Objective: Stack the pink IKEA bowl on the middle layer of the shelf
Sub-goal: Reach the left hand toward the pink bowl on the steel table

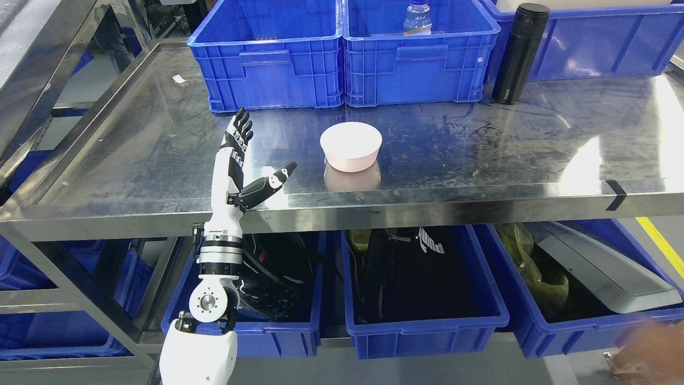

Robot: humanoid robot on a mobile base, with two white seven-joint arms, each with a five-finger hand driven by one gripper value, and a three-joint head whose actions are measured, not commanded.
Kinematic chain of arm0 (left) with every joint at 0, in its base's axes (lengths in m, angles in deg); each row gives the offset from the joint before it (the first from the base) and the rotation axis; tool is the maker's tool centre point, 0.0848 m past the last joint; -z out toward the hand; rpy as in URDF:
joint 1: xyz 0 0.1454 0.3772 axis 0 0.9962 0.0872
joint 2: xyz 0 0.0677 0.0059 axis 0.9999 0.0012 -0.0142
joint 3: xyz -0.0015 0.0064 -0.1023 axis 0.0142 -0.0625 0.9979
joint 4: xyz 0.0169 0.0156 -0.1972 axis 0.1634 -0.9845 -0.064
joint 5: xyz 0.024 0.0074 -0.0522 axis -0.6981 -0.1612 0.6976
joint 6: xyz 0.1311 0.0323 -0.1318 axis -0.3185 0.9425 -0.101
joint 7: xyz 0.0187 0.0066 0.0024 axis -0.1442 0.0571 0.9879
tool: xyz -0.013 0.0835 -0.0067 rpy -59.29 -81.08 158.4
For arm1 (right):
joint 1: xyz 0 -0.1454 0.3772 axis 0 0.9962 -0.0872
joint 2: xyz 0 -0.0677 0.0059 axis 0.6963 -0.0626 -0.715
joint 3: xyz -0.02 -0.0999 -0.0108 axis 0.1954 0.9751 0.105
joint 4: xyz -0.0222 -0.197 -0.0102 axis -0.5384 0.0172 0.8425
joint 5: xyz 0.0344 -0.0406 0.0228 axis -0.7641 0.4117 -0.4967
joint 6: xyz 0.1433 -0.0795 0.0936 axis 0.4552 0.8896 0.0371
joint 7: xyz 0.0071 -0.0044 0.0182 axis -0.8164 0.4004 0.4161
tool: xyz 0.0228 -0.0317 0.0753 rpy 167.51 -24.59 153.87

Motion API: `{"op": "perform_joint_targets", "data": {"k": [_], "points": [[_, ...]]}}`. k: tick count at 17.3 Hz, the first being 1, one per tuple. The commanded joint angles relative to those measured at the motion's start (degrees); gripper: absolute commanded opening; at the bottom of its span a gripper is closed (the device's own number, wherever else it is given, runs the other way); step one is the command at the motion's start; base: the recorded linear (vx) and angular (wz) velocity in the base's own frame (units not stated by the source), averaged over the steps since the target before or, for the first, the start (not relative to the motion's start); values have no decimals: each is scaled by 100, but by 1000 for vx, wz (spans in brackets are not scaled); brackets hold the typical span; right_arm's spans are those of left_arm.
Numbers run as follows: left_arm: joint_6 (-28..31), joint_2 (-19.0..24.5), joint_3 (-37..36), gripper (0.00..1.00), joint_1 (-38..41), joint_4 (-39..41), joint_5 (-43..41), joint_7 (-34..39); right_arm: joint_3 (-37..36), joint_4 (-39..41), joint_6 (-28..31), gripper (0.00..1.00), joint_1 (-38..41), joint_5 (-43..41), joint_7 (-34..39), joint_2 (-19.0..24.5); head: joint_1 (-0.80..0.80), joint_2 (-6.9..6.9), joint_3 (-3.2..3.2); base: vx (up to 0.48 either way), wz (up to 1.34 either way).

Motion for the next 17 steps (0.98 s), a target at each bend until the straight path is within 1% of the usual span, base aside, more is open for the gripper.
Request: {"op": "perform_joint_targets", "data": {"k": [1, 3, 4, 5, 6, 8, 9, 10, 11, 12, 13, 14, 16, 17], "points": [[12, 100, 58, 100, -83, 1, 167, -23, 0, 100, -4, 100, 27, 0, -12, -100, 0, 0, 0, 0, 0], [-14, 100, 67, 100, -320, 1, 141, -23, 0, 100, -4, 100, 26, 0, -12, -100, 0, 0, 0, 0, 0], [-32, 392, 58, 100, -452, -25, 115, -32, 0, 100, -4, 100, 18, 0, -12, -100, 0, 0, 0, 0, 0], [-49, 979, 49, 100, -601, -43, 88, -58, 0, 100, -4, 100, 18, 0, -12, -100, 0, 0, 0, 0, 0], [-49, 1455, 67, 100, -785, -78, 88, -259, 0, 100, -4, 100, 26, 0, -12, -100, 0, 0, 0, 0, 0], [-49, 1845, 119, 100, -1146, -157, 53, -1152, 0, 100, -4, 100, 18, 0, -12, -100, 0, 0, 0, 0, 0], [-49, 2125, 128, 100, -1304, -166, 1, -1584, 0, 100, -4, 100, 26, 0, -12, -100, 0, 0, 0, 0, 0], [-84, 2658, 111, 100, -1453, -157, -139, -2275, 0, 100, -4, 100, 18, 0, -12, -100, 0, 0, 0, 0, 0], [-232, 3003, 102, 100, -1568, -157, -262, -2856, 0, 100, -4, 100, 26, 0, -12, -100, 0, 0, 0, 0, 0], [-512, 3259, 93, 100, -1665, -166, -412, -3289, 0, 100, -4, 100, 27, 0, -12, -100, 0, 0, 0, 0, 0], [-820, 3470, 111, 99, -1649, -157, -735, -3711, 0, 100, -4, 100, 18, 0, -12, -100, 0, 0, 0, 0, 0], [-1032, 3524, 137, 99, -1666, -140, -1025, -4037, 0, 100, -4, 100, 18, 0, -12, -100, 0, 0, 0, 0, 0], [-1218, 3463, 120, 100, -1753, -140, -1492, -4688, 0, 100, -4, 100, 18, 0, -12, -100, 0, 0, 0, 0, 0], [-1236, 3455, 59, 100, -1780, -140, -1520, -4708, 0, 100, -4, 100, 26, 0, -12, -100, 0, 0, 0, 0, 0]]}}
